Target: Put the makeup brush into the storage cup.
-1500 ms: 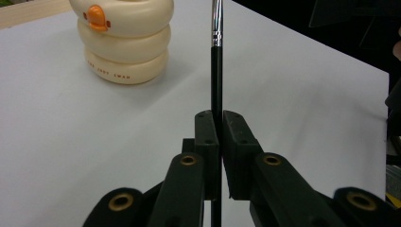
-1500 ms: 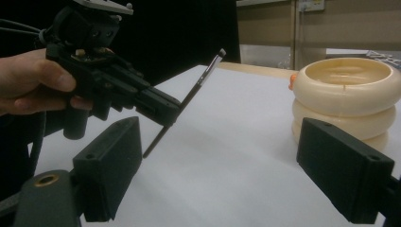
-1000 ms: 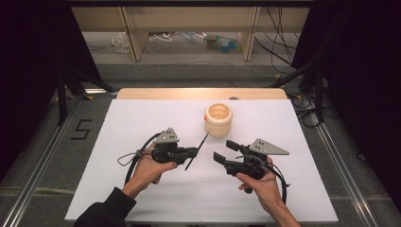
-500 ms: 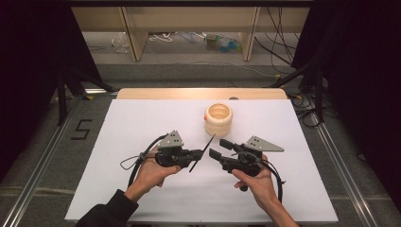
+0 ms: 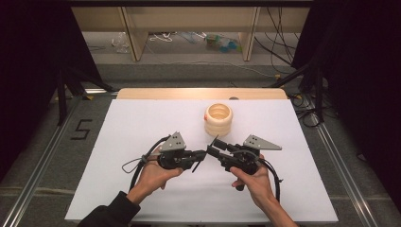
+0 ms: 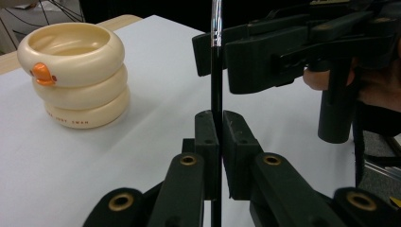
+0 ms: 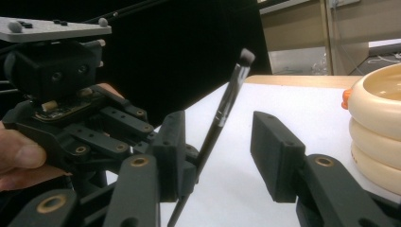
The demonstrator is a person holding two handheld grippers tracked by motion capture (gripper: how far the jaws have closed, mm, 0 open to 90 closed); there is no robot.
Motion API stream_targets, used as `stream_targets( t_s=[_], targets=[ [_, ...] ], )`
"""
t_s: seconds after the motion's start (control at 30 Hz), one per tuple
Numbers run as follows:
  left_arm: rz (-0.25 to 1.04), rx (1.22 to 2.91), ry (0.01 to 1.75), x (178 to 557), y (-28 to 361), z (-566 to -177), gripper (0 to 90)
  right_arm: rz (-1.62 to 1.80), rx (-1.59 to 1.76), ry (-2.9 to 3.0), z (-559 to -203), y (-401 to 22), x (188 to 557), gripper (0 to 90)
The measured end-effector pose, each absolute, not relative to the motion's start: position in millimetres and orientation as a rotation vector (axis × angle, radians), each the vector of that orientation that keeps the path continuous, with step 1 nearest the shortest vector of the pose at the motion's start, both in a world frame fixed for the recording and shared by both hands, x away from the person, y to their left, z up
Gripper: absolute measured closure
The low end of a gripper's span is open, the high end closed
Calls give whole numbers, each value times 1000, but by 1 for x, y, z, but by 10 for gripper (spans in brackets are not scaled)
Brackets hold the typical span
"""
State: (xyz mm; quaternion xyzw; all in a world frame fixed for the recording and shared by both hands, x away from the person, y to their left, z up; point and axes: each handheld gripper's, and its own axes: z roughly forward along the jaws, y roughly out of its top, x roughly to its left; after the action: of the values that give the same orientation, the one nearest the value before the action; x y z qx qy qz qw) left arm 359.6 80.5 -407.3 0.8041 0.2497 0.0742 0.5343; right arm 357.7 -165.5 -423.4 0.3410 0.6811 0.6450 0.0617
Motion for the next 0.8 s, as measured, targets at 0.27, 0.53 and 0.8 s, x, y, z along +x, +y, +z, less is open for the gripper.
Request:
stream_targets(
  t_s=[0.27, 0.53, 0.8],
  targets=[
    [182, 1910, 585, 359, 79, -406, 850, 1996, 1032, 2052, -424, -163, 358, 640],
    [185, 1899, 577, 358, 79, -406, 850, 2011, 1042, 2059, -425, -163, 359, 683],
    [183, 1894, 583, 356, 78, -405, 850, 2029, 1040, 2057, -425, -163, 360, 723]
  ],
)
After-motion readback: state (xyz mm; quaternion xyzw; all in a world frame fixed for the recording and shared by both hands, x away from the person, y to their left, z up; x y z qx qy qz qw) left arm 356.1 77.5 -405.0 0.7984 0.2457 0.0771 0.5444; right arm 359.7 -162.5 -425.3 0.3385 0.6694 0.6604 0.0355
